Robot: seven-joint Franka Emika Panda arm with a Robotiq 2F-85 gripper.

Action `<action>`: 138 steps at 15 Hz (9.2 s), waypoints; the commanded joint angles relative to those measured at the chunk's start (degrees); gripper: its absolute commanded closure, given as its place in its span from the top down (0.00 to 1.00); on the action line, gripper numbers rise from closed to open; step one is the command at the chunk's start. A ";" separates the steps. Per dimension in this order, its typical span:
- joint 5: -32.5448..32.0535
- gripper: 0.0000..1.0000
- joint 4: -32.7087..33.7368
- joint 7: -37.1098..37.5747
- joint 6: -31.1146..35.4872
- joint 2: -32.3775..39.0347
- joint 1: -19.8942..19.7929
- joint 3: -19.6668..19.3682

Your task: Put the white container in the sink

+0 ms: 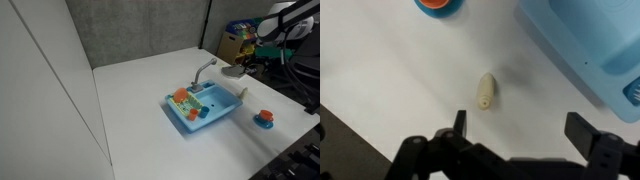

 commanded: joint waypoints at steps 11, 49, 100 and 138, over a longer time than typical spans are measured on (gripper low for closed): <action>6.72 1.00 5.78 -3.32 3.97 8.89 -4.11 1.10; 6.85 0.07 10.09 1.12 11.00 19.92 -2.64 -0.99; -1.66 0.09 -13.64 -26.25 9.40 -13.46 4.11 10.46; -3.38 0.08 -7.69 -30.99 20.94 4.77 3.99 12.50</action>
